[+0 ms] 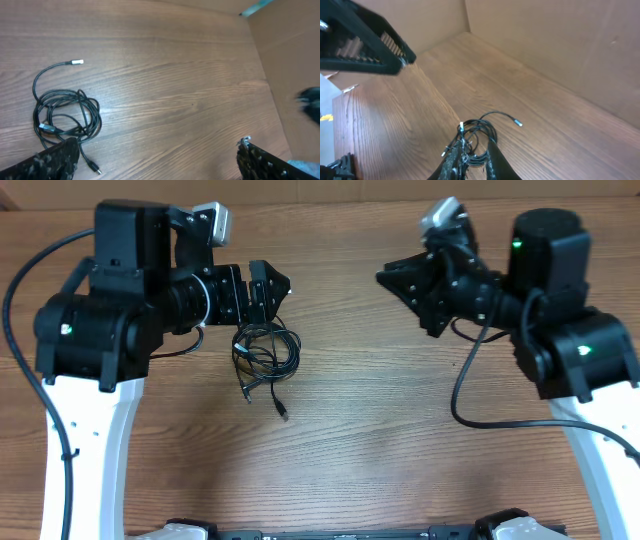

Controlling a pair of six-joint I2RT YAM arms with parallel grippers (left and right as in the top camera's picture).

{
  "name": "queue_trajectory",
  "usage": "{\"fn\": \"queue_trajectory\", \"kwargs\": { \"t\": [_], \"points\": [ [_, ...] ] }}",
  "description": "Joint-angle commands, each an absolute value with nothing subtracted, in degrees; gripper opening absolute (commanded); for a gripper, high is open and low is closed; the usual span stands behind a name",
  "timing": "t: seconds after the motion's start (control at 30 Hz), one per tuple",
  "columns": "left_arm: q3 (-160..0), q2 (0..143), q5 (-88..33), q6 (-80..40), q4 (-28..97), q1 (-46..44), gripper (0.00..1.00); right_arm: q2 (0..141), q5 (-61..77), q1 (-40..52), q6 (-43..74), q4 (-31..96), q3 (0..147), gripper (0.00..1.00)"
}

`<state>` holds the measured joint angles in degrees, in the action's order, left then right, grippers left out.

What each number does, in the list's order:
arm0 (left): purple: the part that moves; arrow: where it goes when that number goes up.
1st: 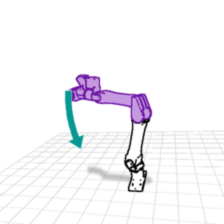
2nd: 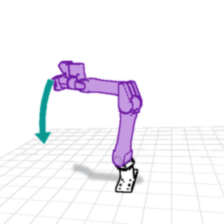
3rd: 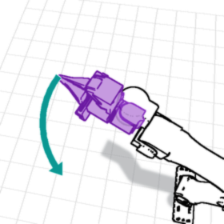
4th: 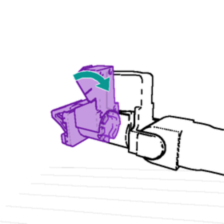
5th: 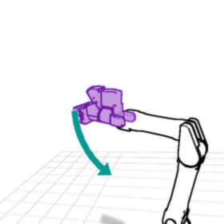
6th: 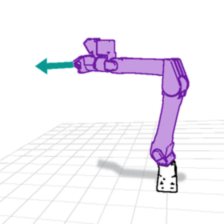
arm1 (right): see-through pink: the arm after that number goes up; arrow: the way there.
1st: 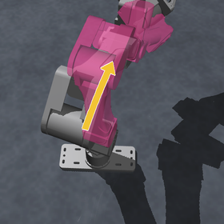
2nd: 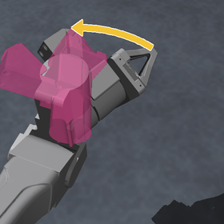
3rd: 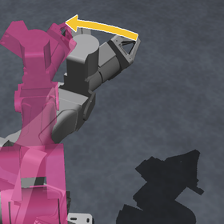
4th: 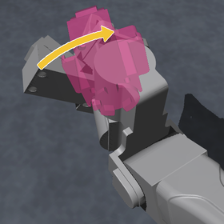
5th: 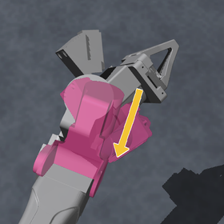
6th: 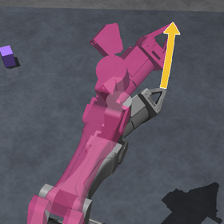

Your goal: Untangle cables

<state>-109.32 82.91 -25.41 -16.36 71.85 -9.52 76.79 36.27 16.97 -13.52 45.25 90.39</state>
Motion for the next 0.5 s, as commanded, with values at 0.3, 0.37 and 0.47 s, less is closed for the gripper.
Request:
{"fn": "queue_trajectory", "kwargs": {
  "t": [0.3, 0.37, 0.47],
  "points": [
    [-124.6, 73.5, -13.2, -18.5, 79.1, -9.7, 1.0, 97.9, 31.1, 26.7, 3.1, 34.6, 88.1, 0.27],
    [-125.2, 72.2, -11.6, -18.5, 80.5, -9.7, 1.0, 101.3, 31.1, 28.4, 6.7, 31.9, 88.1, 0.45],
    [-125.2, 70.6, -10.1, -18.4, 82.6, -9.7, 1.0, 104.9, 30.4, 31.1, 9.1, 29.1, 88.1, 0.74]
  ]
}}
